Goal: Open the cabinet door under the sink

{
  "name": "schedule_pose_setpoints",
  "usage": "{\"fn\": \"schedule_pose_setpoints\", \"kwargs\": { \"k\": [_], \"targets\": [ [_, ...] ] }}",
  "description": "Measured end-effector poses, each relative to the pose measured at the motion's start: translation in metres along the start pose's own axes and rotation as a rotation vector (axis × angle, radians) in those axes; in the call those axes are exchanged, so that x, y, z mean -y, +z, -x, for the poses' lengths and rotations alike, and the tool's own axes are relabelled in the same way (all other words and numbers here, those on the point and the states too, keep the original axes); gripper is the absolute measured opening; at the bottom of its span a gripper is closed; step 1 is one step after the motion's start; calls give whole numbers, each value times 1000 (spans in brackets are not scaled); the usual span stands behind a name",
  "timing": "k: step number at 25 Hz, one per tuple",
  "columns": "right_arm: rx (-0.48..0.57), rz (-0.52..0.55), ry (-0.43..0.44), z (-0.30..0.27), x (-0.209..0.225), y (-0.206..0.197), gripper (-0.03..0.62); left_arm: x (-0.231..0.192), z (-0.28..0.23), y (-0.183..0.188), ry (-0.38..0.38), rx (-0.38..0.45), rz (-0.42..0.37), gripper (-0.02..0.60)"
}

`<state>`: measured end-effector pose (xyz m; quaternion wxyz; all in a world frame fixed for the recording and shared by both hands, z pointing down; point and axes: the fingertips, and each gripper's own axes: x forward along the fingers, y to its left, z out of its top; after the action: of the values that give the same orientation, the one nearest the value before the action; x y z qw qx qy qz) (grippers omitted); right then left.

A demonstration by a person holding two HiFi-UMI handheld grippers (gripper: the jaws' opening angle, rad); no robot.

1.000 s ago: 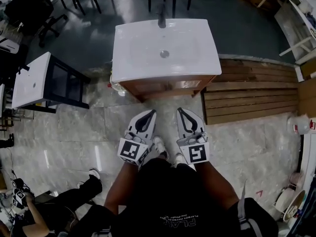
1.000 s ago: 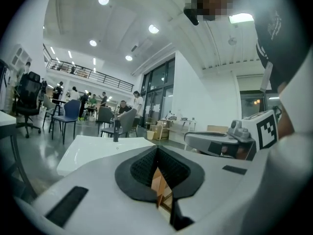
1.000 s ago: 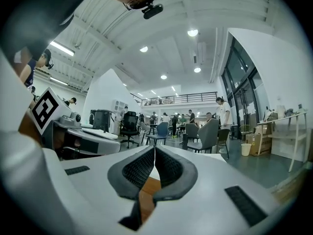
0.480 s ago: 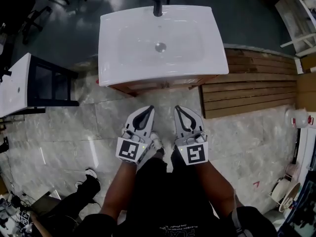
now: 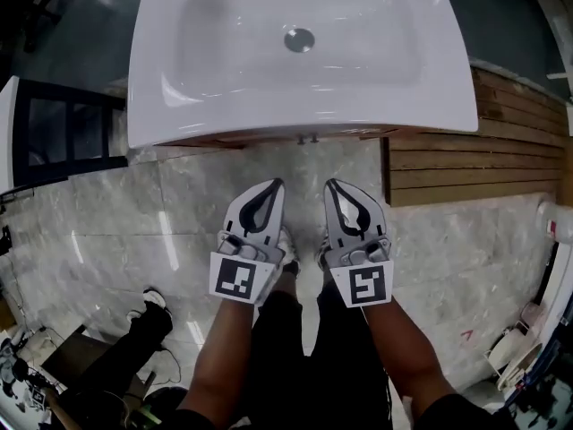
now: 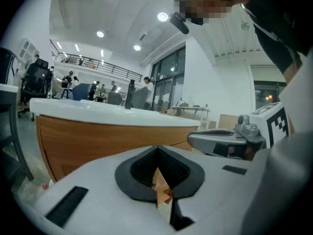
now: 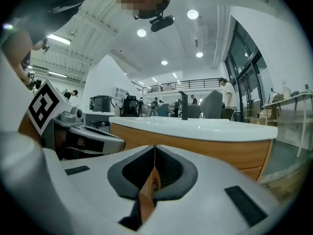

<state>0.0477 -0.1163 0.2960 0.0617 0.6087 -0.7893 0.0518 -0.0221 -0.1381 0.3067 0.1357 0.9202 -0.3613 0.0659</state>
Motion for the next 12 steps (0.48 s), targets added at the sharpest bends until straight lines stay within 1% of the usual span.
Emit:
{"fn": "schedule_pose_setpoints", "kwargs": {
  "k": [3,6,12],
  "targets": [
    [-8,19,16,-11,3,-34,25,-9,-12,-35,17,-17,32,15],
    [-20,25,25,-20,8,-66,25,-16,-26,-56,33,-15,64,15],
    [-38,-8,-1,-42,17,-126,25,-26,-52,-101,37,-21,51,15]
  ]
}}
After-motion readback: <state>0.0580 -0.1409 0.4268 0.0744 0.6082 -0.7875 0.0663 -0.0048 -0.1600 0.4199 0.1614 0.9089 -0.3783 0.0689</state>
